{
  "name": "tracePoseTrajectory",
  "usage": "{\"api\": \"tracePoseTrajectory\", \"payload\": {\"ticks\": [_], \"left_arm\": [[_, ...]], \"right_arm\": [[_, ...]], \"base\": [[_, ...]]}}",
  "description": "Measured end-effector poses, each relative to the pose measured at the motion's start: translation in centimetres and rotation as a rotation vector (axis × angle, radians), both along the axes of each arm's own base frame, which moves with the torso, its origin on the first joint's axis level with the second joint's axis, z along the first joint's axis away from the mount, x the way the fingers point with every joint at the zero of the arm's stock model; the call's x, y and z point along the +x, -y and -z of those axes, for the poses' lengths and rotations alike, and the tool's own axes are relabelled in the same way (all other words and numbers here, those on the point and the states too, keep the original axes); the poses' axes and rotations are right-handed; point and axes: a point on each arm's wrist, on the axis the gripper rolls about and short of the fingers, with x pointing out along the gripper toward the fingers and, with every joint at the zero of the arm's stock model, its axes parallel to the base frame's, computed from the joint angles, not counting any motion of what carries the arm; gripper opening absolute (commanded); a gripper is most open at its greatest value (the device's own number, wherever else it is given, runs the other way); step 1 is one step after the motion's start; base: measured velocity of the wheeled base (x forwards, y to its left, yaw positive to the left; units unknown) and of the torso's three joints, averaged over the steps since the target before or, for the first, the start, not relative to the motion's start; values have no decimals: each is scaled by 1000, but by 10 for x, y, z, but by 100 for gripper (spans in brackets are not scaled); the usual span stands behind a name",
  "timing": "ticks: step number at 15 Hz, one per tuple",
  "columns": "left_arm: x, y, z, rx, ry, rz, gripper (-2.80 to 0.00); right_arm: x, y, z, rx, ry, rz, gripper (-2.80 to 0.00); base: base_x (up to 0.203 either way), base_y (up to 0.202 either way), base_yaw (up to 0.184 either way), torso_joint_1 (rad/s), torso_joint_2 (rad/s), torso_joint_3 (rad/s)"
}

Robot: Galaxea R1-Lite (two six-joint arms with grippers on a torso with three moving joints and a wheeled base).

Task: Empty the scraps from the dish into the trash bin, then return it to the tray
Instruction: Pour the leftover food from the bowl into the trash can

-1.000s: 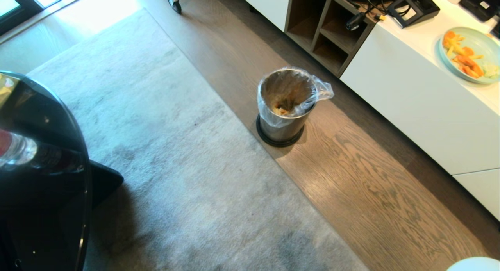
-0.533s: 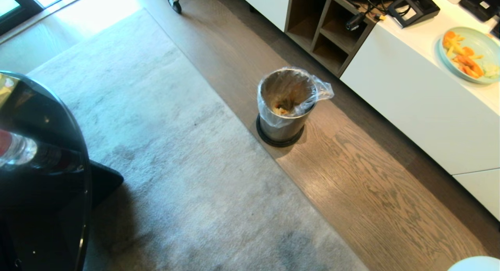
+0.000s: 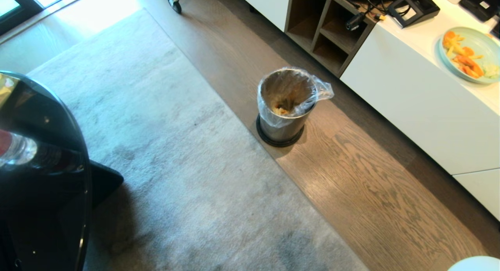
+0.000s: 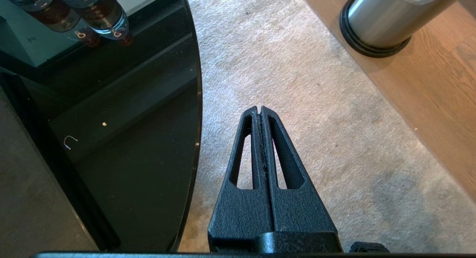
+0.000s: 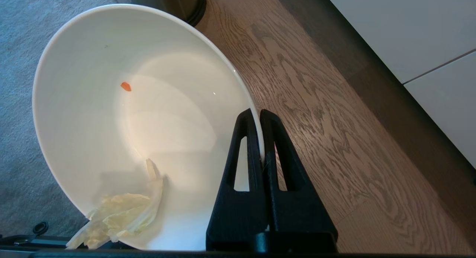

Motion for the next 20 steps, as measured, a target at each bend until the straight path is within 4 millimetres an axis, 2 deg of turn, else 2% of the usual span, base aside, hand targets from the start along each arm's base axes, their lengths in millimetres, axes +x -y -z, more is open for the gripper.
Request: {"api": "tracePoseTrajectory", "payload": {"ticks": [20], "left_arm": [[0, 0, 0, 0, 0, 0, -280]], "right_arm": [[0, 0, 0, -5, -2, 0, -280]], "base": [[0, 0, 0, 0, 0, 0]]}}
